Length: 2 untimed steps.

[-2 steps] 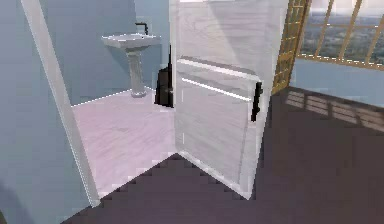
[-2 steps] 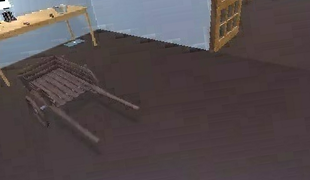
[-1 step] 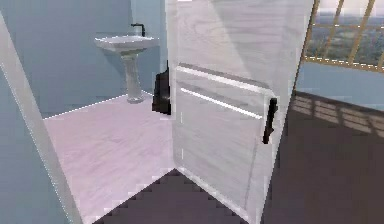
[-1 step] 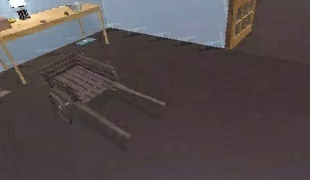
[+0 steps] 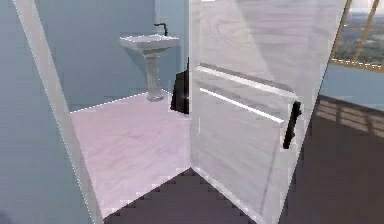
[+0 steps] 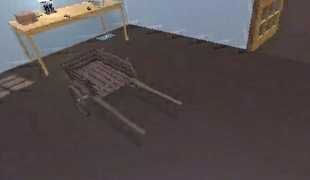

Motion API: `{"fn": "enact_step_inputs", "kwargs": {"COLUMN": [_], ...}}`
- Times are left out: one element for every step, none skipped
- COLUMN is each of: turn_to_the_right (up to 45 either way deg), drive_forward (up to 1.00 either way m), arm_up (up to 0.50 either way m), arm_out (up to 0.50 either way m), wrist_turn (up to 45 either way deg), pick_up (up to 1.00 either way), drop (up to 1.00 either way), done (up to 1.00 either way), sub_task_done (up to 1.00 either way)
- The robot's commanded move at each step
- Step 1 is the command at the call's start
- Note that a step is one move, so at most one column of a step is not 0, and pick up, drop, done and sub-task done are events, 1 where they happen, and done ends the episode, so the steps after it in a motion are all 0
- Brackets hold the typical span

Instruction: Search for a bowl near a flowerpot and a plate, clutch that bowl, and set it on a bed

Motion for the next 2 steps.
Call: {"fn": "enact_step_inputs", "kwargs": {"turn_to_the_right": [0.0,-36.0], "drive_forward": [0.90,0.00], "arm_up": [0.00,0.00], "arm_out": [0.00,0.00], "wrist_turn": [0.0,0.0], "pick_up": [0.00,0.00], "drop": [0.00,0.00], "done": [0.00,0.00], "sub_task_done": [0.00,0.00]}}
